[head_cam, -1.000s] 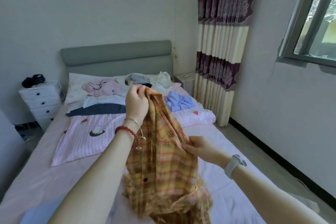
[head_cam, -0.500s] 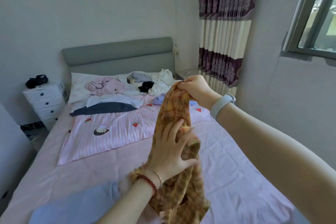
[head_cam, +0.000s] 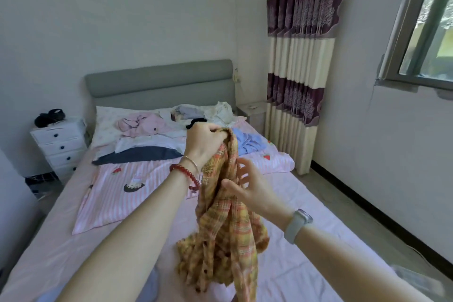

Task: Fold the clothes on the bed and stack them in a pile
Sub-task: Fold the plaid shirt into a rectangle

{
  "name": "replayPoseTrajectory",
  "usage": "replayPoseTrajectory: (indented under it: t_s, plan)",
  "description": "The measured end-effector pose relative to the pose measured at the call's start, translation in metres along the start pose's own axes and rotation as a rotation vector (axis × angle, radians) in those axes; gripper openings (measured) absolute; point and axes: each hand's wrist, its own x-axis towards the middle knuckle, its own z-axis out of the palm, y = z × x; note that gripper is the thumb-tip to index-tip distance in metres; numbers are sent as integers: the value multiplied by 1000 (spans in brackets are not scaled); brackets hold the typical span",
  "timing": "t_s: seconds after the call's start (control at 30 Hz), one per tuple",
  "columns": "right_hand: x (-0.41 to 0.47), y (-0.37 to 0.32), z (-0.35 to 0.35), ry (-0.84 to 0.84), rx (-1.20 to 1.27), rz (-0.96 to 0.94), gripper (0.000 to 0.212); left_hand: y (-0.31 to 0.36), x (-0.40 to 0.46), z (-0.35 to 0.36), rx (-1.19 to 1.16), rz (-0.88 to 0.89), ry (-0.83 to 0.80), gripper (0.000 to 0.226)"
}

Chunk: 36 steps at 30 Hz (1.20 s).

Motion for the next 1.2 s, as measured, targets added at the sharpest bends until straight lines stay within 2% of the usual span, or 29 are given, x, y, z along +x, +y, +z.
replayPoseTrajectory:
  t_s: [0.07, 0.1, 0.2, 0.3, 0.47, 0.6, 0.67, 0.87, 1.0, 1.1, 1.2]
  plan:
    - [7, -5, 3, 98, -21, 15, 56, 17, 5, -6, -139, 4, 41, 15]
    - [12, -9, 2, 152, -38, 32, 49, 24, 7, -11, -207, 9, 60, 17]
    - [28, -19, -4, 252, -155, 9, 12, 39, 11, -30, -316, 22, 140, 22]
    - [39, -36, -18, 310, -134, -78, 18, 45, 14, -55, -374, 56, 206, 25]
    - [57, -91, -66, 490, -190, -265, 11, 58, 15, -95, -188, 237, 337, 18]
    - [60, -151, -94, 530, -212, -501, 12, 83, 6, -121, -54, 442, 479, 10]
    - [58, -176, -103, 501, -198, -590, 14, 95, -1, -133, -16, 506, 494, 8]
    - [48, -190, -119, 426, -345, -700, 17, 95, -30, -151, -181, 549, 153, 21]
    - [44, -169, -117, 445, -329, -715, 12, 63, -37, -139, -512, 550, -102, 37]
    - [58, -139, -106, 413, -333, -643, 14, 34, -28, -119, -593, 431, -193, 39]
    - [88, -89, -87, 328, -436, -456, 17, -11, -8, -88, -521, 208, -157, 34]
